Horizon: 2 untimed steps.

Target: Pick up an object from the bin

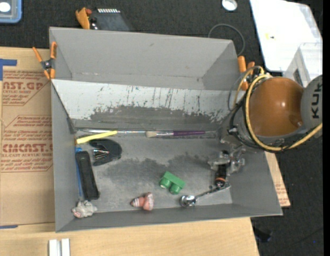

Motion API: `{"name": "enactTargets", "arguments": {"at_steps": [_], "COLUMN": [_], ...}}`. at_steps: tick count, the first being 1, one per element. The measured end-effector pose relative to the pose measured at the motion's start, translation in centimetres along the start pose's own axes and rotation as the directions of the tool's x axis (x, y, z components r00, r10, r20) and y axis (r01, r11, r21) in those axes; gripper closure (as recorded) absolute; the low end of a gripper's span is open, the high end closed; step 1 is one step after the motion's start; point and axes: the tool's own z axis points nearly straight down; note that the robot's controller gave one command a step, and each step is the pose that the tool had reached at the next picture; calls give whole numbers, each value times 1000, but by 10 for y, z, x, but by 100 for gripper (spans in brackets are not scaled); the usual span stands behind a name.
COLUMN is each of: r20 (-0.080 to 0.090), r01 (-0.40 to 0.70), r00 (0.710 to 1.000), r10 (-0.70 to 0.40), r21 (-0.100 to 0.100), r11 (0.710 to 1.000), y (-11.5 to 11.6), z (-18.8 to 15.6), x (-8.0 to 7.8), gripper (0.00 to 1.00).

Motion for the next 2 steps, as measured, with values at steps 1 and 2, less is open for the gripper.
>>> {"name": "enactTargets", "arguments": {"at_steps": [1,2], "r20": [0,-4], "r01": [0,0], "r00": [1000,1000], "r10": [0,0], "r21": [0,-5], "r11": [1000,1000], "y": [0,2], "z": [0,-21], "x": [0,1], "gripper": [100,100]}}
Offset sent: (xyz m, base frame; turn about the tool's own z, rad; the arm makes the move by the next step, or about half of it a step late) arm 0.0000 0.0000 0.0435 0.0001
